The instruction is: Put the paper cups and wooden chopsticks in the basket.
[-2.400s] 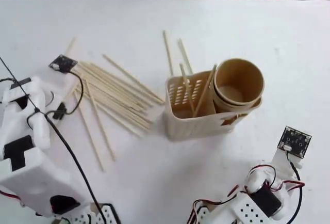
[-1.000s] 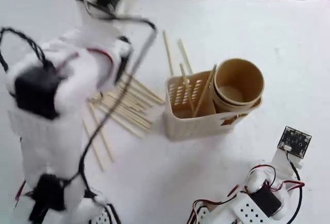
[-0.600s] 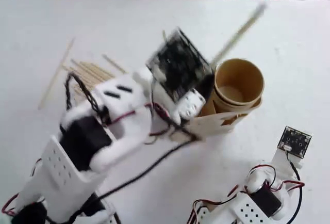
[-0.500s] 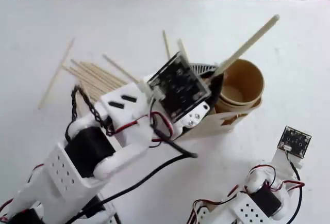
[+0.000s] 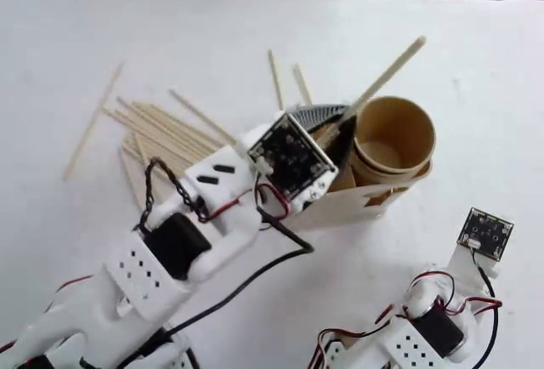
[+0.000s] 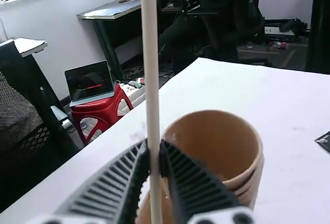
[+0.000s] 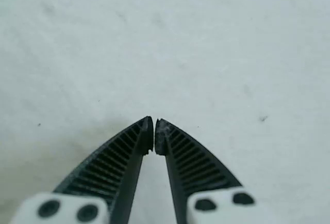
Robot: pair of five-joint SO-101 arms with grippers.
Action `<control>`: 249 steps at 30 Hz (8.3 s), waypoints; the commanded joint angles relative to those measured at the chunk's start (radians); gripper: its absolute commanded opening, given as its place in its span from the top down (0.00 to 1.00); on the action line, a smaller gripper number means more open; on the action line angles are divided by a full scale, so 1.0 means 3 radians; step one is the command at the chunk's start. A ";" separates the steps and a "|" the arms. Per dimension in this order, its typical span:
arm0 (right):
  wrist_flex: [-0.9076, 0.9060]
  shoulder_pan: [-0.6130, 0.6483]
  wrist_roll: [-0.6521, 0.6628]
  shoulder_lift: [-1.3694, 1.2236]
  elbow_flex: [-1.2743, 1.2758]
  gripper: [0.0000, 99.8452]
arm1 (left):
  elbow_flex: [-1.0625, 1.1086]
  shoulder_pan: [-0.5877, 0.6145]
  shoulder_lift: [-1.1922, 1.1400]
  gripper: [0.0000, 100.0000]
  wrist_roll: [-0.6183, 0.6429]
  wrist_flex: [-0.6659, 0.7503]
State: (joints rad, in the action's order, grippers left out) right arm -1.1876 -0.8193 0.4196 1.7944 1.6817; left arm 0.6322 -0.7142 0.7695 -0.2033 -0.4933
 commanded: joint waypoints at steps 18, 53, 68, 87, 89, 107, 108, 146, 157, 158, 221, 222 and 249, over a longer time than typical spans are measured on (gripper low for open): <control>0.0033 -0.0018 -0.0010 0.0028 0.0031 0.98 | 0.0005 0.0657 0.0176 0.91 0.0000 0.0051; 0.0033 -0.0018 -0.0010 0.0028 0.0031 0.98 | -0.1161 0.4232 -0.2918 0.80 -0.1345 -0.1846; 0.0033 -0.0018 -0.0010 0.0028 0.0031 0.98 | -0.0962 0.3705 -0.3184 0.74 -0.0036 -0.2163; 0.0033 -0.0023 -0.0010 0.0028 0.0031 0.98 | -0.0818 0.3419 -0.2800 0.74 0.0338 -0.2133; 0.0033 -0.0023 -0.0010 0.0028 0.0031 0.98 | -0.0752 0.3404 -0.2672 0.74 0.0343 -0.2133; 0.0033 -0.0023 -0.0010 0.0028 0.0031 0.98 | -0.0174 0.3378 -0.2795 0.78 0.0373 -0.1473; 0.0033 -0.0023 -0.0010 0.0028 0.0031 0.98 | -0.0174 0.3378 -0.2795 0.80 0.0368 -0.1473; 0.0033 -0.0023 -0.0010 0.0028 0.0031 0.98 | 0.0036 0.3214 -0.2800 0.85 0.0389 -0.1995; 0.0033 -0.0023 -0.0010 0.0028 0.0031 0.98 | 0.0000 0.3199 -0.2800 0.92 0.0363 -0.1933; 0.0033 -0.0023 -0.0010 0.0028 0.0031 0.98 | -0.0036 0.3214 -0.2800 0.93 0.0358 -0.1892; 0.0033 -0.0023 -0.0010 0.0028 0.0031 0.98 | -0.1299 0.3506 -0.3613 0.98 0.0046 -0.1959; 0.0033 -0.0023 -0.0010 0.0028 0.0031 0.98 | -0.1371 0.3526 -0.3613 0.98 0.0051 -0.1954; 0.0033 -0.0023 -0.0010 0.0028 0.0031 0.98 | -0.5902 0.2933 -0.3608 0.98 0.0389 -0.4332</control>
State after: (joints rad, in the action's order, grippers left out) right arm -1.1876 -0.8193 0.4196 1.7944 1.6817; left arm -0.8869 0.2555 -0.3261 -0.0990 -1.7254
